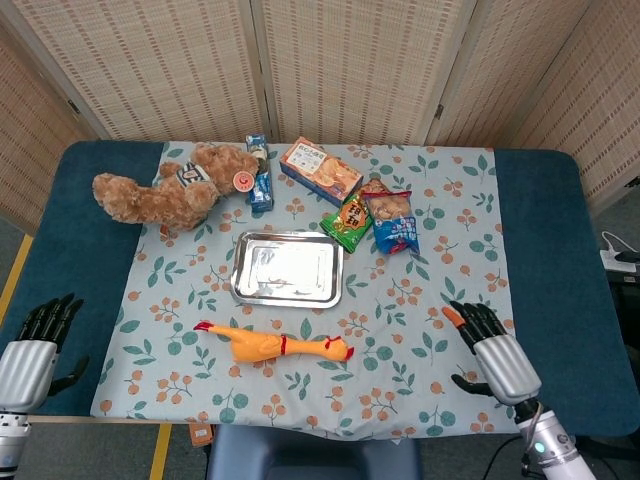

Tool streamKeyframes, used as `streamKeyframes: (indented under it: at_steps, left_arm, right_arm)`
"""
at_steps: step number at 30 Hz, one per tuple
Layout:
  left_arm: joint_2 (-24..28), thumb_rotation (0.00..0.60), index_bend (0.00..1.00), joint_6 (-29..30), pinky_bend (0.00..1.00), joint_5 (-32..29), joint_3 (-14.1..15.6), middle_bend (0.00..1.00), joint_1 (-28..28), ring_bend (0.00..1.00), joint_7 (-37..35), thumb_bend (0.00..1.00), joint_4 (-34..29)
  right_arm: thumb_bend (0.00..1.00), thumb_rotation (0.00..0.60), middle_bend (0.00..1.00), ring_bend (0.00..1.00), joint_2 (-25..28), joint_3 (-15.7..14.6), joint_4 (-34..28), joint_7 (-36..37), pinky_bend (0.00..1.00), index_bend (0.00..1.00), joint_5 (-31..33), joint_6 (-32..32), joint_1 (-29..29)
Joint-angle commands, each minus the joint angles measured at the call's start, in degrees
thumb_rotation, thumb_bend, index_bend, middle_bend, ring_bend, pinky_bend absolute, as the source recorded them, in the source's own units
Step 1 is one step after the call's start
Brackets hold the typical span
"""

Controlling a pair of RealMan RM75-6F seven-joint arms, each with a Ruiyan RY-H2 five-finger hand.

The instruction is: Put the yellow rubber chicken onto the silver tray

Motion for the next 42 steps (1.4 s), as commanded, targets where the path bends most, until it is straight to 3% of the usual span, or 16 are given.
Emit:
streamKeyframes:
  at_steps: [1, 5, 8, 11, 17, 28, 34, 42]
  left_arm:
    - [0.14, 0.6, 0.0, -0.13, 0.09, -0.02, 0.02, 0.0, -0.05, 0.0, -0.32, 0.34, -0.07]
    - [1.05, 0.6, 0.0, -0.56, 0.09, 0.34, 0.36, 0.0, -0.19, 0.0, -3.23, 0.34, -0.12]
    - [2.0, 0.6, 0.0, -1.03, 0.09, 0.48, 0.71, 0.0, -0.23, 0.0, -6.14, 0.34, 0.37]
    - [2.56, 0.6, 0.0, -0.67, 0.09, 0.67, 0.85, 0.0, -0.02, 0.0, -8.21, 0.34, 0.81]
    - [3.51, 0.6, 0.0, 0.68, 0.09, 1.15, 1.09, 0.0, 0.72, 0.0, -11.62, 0.35, 1.46]
    - [4.43, 0.6, 0.0, 1.77, 0.09, 1.14, 1.21, 0.0, 1.49, 0.0, -15.24, 0.35, 2.58]
    - [4.68, 0.6, 0.0, 2.25, 0.09, 1.15, 1.18, 0.0, 1.8, 0.0, -16.41, 0.36, 3.0]
    - [4.54, 0.6, 0.0, 1.71, 0.09, 1.24, 1.25, 0.0, 1.6, 0.0, -16.16, 0.36, 3.1]
  right_arm:
    - [0.13, 0.6, 0.02, 0.0, -1.48, 0.64, -3.09, -3.66, 0.04, 0.08, 0.21, -2.74, 2.12]
    - [0.17, 0.6, 0.06, 0.0, -11.78, 4.16, -6.02, -18.26, 0.11, 0.13, 6.19, -9.13, 6.51]
    - [0.19, 0.6, 0.06, 0.0, -25.38, 7.79, 0.07, -31.08, 0.11, 0.17, 15.53, -12.9, 10.38]
    - [0.19, 0.6, 0.06, 0.0, -33.27, 9.59, 4.51, -37.38, 0.11, 0.22, 21.14, -13.04, 12.68]
    - [0.2, 0.6, 0.06, 0.0, -43.63, 11.04, 12.6, -43.18, 0.11, 0.29, 26.05, -12.89, 16.73]
    - [0.22, 0.6, 0.08, 0.0, -52.46, 13.36, 22.22, -42.75, 0.12, 0.33, 29.45, -11.88, 20.68]
    - [0.23, 0.6, 0.17, 0.07, -53.66, 13.75, 24.37, -40.57, 0.19, 0.5, 29.34, -11.0, 21.52]
    - [0.24, 0.6, 0.38, 0.28, -53.71, 14.06, 24.98, -40.14, 0.44, 0.76, 29.16, -9.1, 22.12]
